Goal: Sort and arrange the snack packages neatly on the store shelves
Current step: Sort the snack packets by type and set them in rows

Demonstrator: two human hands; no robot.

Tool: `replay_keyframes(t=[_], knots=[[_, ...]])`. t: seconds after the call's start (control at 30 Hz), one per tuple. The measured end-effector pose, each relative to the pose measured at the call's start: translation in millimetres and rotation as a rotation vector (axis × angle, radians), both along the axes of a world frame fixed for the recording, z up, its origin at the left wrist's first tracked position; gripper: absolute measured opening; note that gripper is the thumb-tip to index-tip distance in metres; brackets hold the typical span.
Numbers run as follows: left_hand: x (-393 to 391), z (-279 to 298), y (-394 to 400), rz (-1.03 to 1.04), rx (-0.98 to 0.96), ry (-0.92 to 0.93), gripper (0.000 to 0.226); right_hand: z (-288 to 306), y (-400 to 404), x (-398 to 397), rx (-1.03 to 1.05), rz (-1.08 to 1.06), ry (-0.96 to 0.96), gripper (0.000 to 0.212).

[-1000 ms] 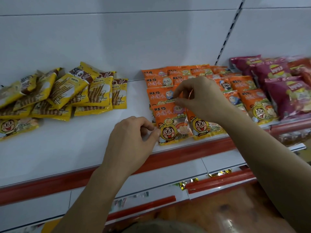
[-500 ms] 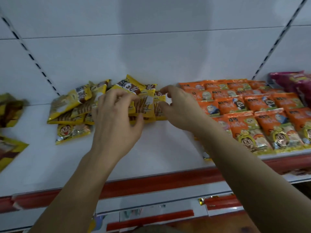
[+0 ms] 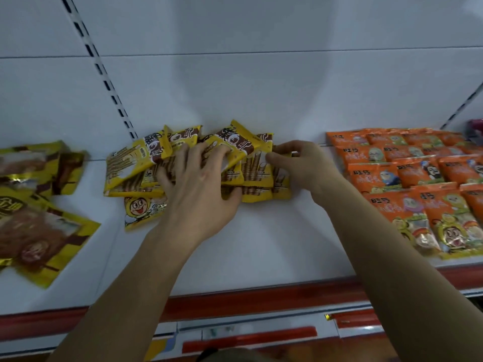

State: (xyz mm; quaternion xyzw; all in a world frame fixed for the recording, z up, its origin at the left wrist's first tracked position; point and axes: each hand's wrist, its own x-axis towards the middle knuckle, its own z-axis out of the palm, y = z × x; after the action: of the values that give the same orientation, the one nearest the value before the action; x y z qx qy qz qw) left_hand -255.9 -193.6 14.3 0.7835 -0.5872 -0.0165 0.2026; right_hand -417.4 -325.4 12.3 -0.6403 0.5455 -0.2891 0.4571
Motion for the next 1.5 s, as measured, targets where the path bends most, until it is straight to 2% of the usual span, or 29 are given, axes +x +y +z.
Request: replay_keyframes(t=[0.1, 0.23, 0.37, 0.4, 0.47, 0.57, 0.63, 0.7, 0.77, 0.83, 0.93, 1.03, 1.13, 1.2, 1.3, 1.37, 1.47, 1.5], knots=[[8, 4, 2, 0.029, -0.005, -0.008, 0.064, -2, 3, 9, -0.030, 0.024, 0.000, 0.024], [20, 7, 6, 0.082, 0.013, -0.015, 0.063, -1, 10, 13, -0.006, 0.127, -0.069, 0.014], [19, 14, 10, 0.013, -0.026, 0.034, 0.071, 11, 14, -4, -0.314, -0.090, 0.114, 0.015], [13, 16, 10, -0.032, -0.080, 0.041, 0.068, 17, 15, -10, -0.364, -0.126, 0.107, 0.017], [-1, 22, 6, -0.128, -0.226, 0.066, 0.058, 29, 19, -24, -0.352, -0.142, -0.042, 0.029], [-23, 30, -4, -0.223, -0.292, 0.338, 0.043, 49, 27, -43, -0.184, -0.076, -0.303, 0.058], [-33, 30, -10, -0.190, -0.249, 0.478, 0.038, 53, 27, -55, -0.096, -0.049, -0.398, 0.064], [-40, 27, -13, -0.179, -0.208, 0.621, 0.032, 55, 25, -63, -0.028, -0.058, -0.475, 0.056], [-47, 23, -14, -0.215, -0.196, 0.755, 0.019, 57, 21, -69, -0.006, -0.061, -0.492, 0.034], [-53, 22, -14, -0.220, -0.202, 0.873, 0.012, 60, 16, -76, -0.046, -0.048, -0.415, 0.009], [-64, 23, -12, -0.232, -0.146, 1.099, 0.016, 64, 8, -82, -0.137, -0.065, -0.371, 0.010], [-81, 19, -10, -0.256, -0.150, 1.068, 0.014, 66, 6, -77, -0.163, -0.097, -0.426, 0.006], [-92, 12, -16, -0.201, -0.259, 0.993, 0.007, 59, 3, -64, -0.105, -0.108, -0.471, 0.006], [-90, 12, -20, -0.144, -0.324, 0.947, 0.012, 55, -2, -62, -0.039, -0.058, -0.472, 0.007], [-78, 19, -26, -0.072, -0.396, 0.880, 0.015, 57, -10, -74, -0.110, 0.203, -0.188, 0.008], [-74, 24, -31, -0.045, -0.419, 0.869, 0.015, 61, -13, -81, -0.185, 0.304, -0.106, 0.008], [-77, 24, -31, -0.122, -0.338, 0.936, 0.010, 72, -22, -85, -0.227, 0.243, -0.214, 0.006], [-79, 21, -30, -0.156, -0.284, 0.921, 0.014, 76, -26, -86, -0.223, 0.216, -0.259, 0.006]])
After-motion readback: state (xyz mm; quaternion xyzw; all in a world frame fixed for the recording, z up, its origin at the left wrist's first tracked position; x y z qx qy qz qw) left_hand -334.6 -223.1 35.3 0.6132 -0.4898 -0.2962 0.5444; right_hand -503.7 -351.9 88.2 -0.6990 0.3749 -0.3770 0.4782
